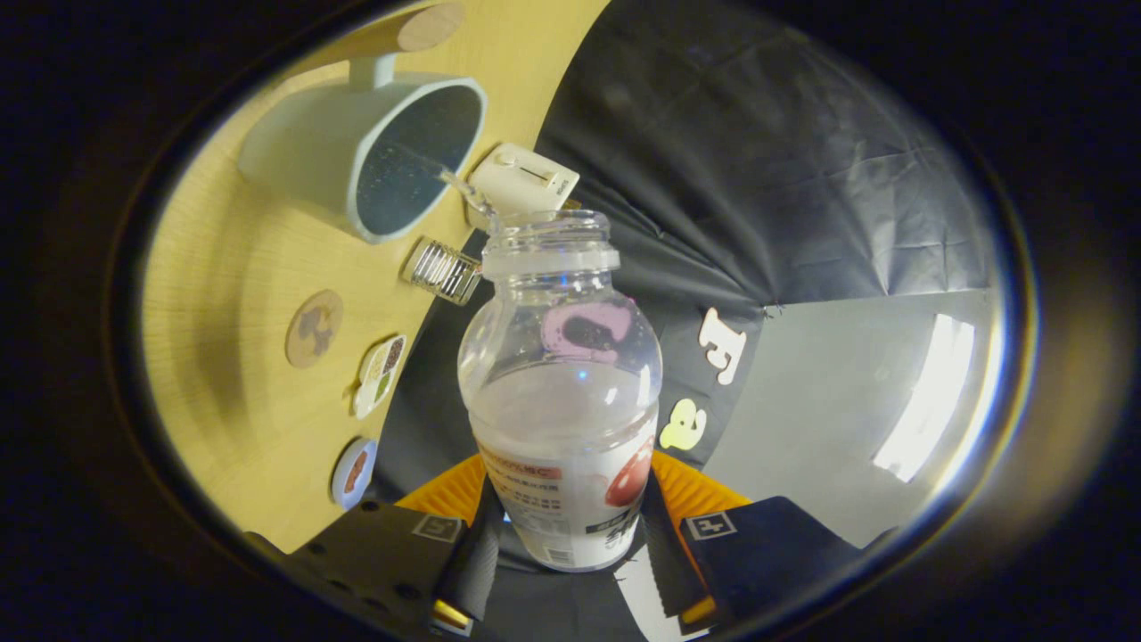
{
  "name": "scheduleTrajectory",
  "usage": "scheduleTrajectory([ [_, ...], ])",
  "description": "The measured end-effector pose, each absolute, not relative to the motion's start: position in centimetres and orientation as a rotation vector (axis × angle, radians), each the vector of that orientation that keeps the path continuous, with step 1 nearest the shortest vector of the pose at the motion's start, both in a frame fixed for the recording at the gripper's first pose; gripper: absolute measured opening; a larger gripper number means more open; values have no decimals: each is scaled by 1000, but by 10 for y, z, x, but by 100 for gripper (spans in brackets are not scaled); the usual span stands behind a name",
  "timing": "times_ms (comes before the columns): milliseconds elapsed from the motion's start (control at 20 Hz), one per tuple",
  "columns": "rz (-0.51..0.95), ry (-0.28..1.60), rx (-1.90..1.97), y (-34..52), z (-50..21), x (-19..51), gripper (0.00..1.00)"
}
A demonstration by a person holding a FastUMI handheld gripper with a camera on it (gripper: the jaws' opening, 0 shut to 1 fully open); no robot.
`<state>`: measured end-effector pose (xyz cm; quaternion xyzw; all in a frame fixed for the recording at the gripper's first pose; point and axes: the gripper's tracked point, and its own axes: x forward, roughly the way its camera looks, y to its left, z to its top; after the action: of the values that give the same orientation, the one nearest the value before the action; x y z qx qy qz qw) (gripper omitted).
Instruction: Take the bottle from table, then pour the juice into the cup, finally place the bottle on the coaster
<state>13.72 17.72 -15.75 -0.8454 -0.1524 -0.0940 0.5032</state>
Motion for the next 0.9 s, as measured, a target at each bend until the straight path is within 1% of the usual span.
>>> scheduleTrajectory([
  [500,-207,-418,-2081,182,-157,131,76],
  [700,-186,-358,-2013,171,-162,132,76],
  [900,-118,-162,-1820,147,-184,139,76],
])
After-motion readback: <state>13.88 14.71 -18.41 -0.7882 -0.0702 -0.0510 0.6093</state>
